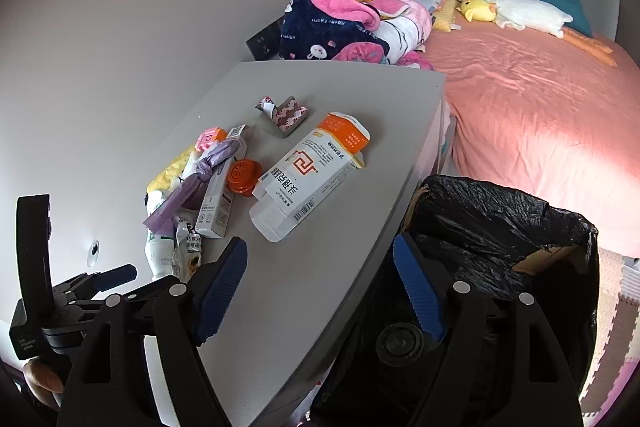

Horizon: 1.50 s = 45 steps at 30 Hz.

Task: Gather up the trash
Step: 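Grasp the white green-label bottle with the left tool while the right tool grasps the white-orange carton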

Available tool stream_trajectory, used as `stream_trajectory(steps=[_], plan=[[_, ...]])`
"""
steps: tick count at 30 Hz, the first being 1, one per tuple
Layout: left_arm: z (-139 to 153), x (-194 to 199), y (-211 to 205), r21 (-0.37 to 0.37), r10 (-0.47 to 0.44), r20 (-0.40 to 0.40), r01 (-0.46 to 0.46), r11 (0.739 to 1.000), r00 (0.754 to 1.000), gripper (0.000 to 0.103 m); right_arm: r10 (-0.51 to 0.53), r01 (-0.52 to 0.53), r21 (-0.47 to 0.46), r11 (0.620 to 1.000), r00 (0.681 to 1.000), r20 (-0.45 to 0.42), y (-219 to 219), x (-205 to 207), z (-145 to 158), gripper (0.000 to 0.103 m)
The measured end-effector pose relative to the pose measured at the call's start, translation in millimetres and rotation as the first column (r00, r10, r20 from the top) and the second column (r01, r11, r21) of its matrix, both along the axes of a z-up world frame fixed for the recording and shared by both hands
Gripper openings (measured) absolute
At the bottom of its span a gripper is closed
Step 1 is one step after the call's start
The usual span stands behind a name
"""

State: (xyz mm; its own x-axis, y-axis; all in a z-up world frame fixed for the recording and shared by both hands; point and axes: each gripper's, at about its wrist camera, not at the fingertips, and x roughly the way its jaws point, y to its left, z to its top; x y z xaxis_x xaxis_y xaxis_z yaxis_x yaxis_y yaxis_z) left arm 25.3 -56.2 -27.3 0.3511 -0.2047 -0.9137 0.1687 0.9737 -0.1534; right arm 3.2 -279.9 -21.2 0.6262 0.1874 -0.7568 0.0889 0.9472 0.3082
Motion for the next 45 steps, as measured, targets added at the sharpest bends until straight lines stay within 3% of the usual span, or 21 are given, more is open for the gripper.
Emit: stream_trajectory(steps=[14, 26, 36, 45], plan=[[-14.2, 24.1, 41.0, 0.003, 0.117, -0.005, -0.116, 0.993, 0.993, 0.097, -0.014, 0.015, 0.011, 1.0, 0.996, -0.09, 21.6, 38.2, -15.6, 0.079], [-34.6, 47.3, 62.7, 0.018, 0.164, -0.042, -0.164, 0.986, 0.986, 0.097, -0.021, 0.028, 0.038, 0.999, 0.984, -0.176, 36.4, 78.0, -34.3, 0.079], [-46.4, 61.0, 81.1, 0.014, 0.214, -0.067, -0.213, 0.977, 0.975, 0.097, -0.117, 0.132, 0.041, 0.99, 0.959, -0.259, 41.2, 114.8, -53.6, 0.079], [-52.0, 73.6, 98.2, 0.032, 0.253, -0.086, -0.252, 0.967, 0.963, 0.097, -0.226, 0.251, 0.033, 0.967, 0.913, -0.339, 39.2, 141.8, -72.4, 0.079]])
